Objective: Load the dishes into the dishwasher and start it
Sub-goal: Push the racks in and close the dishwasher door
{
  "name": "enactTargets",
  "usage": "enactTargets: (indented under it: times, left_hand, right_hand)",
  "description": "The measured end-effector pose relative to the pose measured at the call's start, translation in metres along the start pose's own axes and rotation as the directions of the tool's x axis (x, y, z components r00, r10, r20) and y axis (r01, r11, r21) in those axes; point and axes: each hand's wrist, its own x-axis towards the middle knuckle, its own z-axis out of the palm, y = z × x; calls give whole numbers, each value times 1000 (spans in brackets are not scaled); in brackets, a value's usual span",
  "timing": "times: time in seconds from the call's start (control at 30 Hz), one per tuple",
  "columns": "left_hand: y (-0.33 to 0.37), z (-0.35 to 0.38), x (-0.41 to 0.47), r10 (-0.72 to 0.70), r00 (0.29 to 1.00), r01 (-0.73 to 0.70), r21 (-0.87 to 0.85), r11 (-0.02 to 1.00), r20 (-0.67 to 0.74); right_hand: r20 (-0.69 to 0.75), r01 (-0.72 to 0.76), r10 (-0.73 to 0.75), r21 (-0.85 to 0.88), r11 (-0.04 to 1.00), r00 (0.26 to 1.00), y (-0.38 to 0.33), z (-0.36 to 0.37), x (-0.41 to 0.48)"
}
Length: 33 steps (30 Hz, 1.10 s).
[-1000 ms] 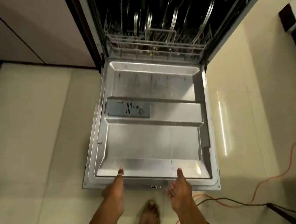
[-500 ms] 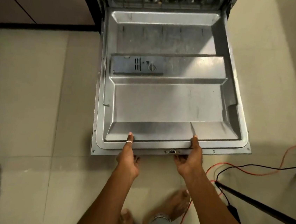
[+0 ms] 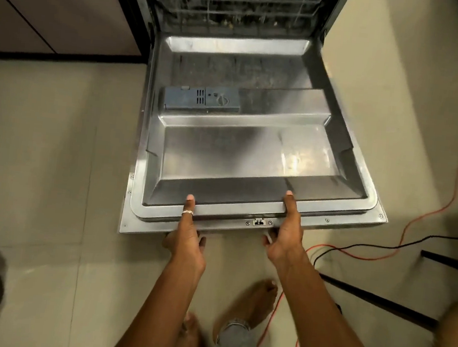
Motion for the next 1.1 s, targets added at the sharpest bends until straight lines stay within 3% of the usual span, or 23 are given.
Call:
enactTargets:
  times: [0.17, 0.4, 0.5, 0.57, 0.6, 0.63, 0.7, 0.73, 0.77, 0.8, 0.87, 0.9, 0.97, 1.1]
  left_hand:
    - [62, 24, -101, 104, 990, -105, -11, 994, -97]
    - [168, 75, -216, 314, 949, -314, 2, 949, -12]
    - [210, 102, -248, 483, 872, -487, 29, 873, 76]
    - [235, 124, -260, 631, 758, -648, 78, 758, 166]
    - [244, 132, -265, 705, 671, -740, 163, 652, 228]
    - [253, 139, -269, 772, 562, -821, 313, 478, 296]
    - [263, 144, -276, 844, 263, -811, 581, -69, 467]
    - [266, 146, -277, 834, 97, -726, 612, -314, 544]
    - [269, 148, -275, 795, -3, -634, 614, -470, 606]
    - [274, 151, -273, 752, -60, -562, 600, -569, 656]
    - [282, 158, -257, 672, -91, -496, 551, -670, 735]
    - [287, 161, -249, 639, -93, -481, 527, -700, 763]
    - [295, 166, -239, 593, -109, -440, 497, -748, 798]
    - [306, 174, -228, 566, -169, -417, 462, -783, 807]
  right_hand:
    - [-95, 80, -71, 92, 993, 993, -59, 26, -93]
    - [57, 315, -320, 80, 946, 946, -156, 78, -209]
    - [170, 472, -476, 68, 879, 863, -198, 109, -242]
    - [239, 591, -582, 42, 806, 777, -224, 132, -255]
    - [256, 665, -646, 17, 746, 719, -235, 142, -261]
    - [271, 745, -710, -39, 666, 650, -245, 152, -266]
    - [347, 854, -784, -282, 436, 515, -258, 168, -275]
    - [389, 860, -808, -438, 261, 443, -261, 173, -278]
    - [419, 825, -841, -563, 55, 342, -261, 176, -281]
    - [464, 766, -860, -626, -149, 212, -260, 179, -281]
    - [605, 617, -796, -631, -470, 13, -259, 185, -271]
    - [666, 551, -746, -617, -561, -14, -259, 189, -262]
    - [747, 458, -665, -587, -667, -10, -266, 195, -247]
    - [804, 346, -587, -525, -778, -100, -287, 202, -235]
